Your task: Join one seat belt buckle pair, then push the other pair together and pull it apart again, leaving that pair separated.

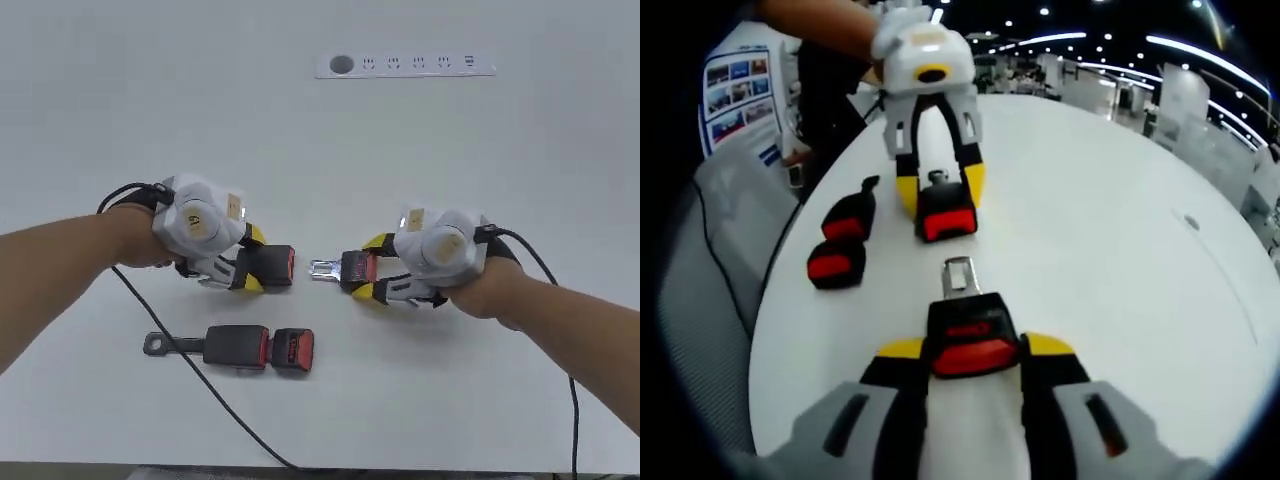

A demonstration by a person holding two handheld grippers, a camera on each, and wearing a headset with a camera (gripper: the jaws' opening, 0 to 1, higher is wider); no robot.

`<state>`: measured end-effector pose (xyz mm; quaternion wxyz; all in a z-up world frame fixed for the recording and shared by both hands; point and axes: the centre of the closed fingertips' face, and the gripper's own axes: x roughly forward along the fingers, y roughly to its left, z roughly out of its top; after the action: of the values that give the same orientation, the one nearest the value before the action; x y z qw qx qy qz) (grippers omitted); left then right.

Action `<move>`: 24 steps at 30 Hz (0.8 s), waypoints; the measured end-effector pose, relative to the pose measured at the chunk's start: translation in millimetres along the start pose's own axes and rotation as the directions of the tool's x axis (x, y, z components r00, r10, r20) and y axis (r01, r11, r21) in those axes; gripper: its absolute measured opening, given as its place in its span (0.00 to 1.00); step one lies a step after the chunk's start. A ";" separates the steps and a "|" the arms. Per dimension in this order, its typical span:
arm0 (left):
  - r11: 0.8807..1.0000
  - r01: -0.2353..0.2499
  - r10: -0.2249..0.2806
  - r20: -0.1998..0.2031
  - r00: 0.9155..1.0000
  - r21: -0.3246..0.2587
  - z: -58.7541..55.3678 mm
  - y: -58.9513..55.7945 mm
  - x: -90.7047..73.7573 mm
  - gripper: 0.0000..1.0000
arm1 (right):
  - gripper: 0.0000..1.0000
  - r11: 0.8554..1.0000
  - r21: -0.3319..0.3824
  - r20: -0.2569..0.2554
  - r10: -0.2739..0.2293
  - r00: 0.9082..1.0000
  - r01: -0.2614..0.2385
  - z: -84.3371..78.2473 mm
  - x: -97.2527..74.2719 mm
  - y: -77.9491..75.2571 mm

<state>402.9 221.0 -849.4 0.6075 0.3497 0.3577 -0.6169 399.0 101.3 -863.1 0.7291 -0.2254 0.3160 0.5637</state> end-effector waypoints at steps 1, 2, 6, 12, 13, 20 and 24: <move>1.000 0.000 0.000 -0.001 1.000 -0.001 0.0 0.1 0.0 0.35 | 0.36 1.000 -0.001 0.005 -0.001 1.000 0.001 -1.4 -0.9 -0.5; 1.000 0.001 -0.001 -0.002 1.000 -0.004 -0.1 0.1 0.0 0.35 | 0.36 1.000 -0.006 0.011 -0.003 1.000 0.003 -2.5 -4.8 -1.6; 1.000 0.000 0.000 -0.003 1.000 -0.007 -0.3 1.8 0.4 0.35 | 0.36 1.000 0.000 0.010 -0.003 1.000 0.003 -10.9 -13.9 -2.9; 1.000 -0.005 0.005 -0.010 1.000 -0.018 -1.7 3.2 1.0 0.35 | 0.36 1.000 -0.008 0.029 -0.011 1.000 0.011 -25.1 -32.9 -9.6; 1.000 -0.005 0.005 -0.013 1.000 -0.019 -1.6 3.2 0.9 0.35 | 0.36 1.000 -0.006 0.033 -0.019 0.999 0.019 -28.2 -36.3 -11.2; 1.000 -0.006 0.006 -0.021 1.000 -0.022 0.0 2.5 0.5 0.35 | 0.36 0.999 0.013 0.035 -0.036 0.999 0.035 -48.1 -62.2 -11.8; 1.000 -0.006 0.006 -0.025 1.000 -0.022 1.0 1.9 0.1 0.35 | 0.36 0.999 0.020 0.026 -0.043 0.999 0.042 -59.9 -80.6 -8.5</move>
<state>404.8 220.1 -849.0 0.6088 0.3515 0.3710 -0.6067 381.5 3.3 -847.6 0.7471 -0.2177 0.3070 0.5479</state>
